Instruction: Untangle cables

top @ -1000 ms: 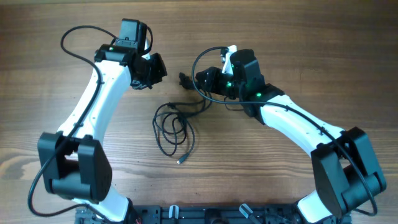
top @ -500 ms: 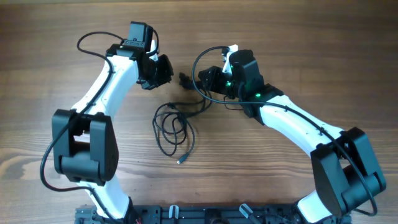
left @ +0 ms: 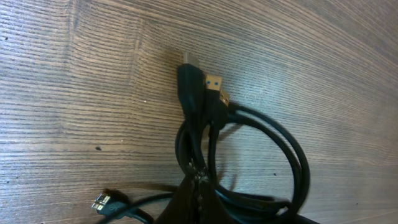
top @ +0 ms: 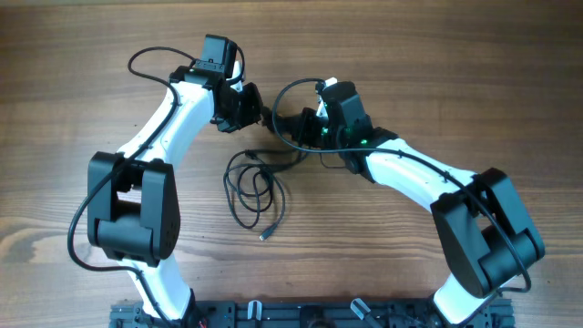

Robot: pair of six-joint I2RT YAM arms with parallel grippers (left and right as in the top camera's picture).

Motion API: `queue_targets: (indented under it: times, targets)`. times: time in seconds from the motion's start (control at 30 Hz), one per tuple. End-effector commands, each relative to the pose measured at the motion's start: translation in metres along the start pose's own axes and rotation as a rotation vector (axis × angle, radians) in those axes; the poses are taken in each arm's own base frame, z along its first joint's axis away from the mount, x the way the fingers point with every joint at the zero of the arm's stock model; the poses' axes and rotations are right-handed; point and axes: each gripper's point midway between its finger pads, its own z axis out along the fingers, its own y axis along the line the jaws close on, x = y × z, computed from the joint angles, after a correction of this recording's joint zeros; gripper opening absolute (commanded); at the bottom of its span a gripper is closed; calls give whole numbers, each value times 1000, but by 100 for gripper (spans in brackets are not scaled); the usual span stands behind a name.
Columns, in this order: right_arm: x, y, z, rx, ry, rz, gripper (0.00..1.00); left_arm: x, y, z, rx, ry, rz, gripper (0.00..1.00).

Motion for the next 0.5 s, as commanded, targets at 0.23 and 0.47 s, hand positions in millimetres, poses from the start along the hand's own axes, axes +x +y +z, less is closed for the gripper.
queue_targets:
  times: [0.23,0.47]
  targets:
    - [13,-22,6,76,39,41,8,3,1,6,3,17,-9,4]
    - [14,-38,4,151,31,29,8,3,1,6,3,17,-9,6]
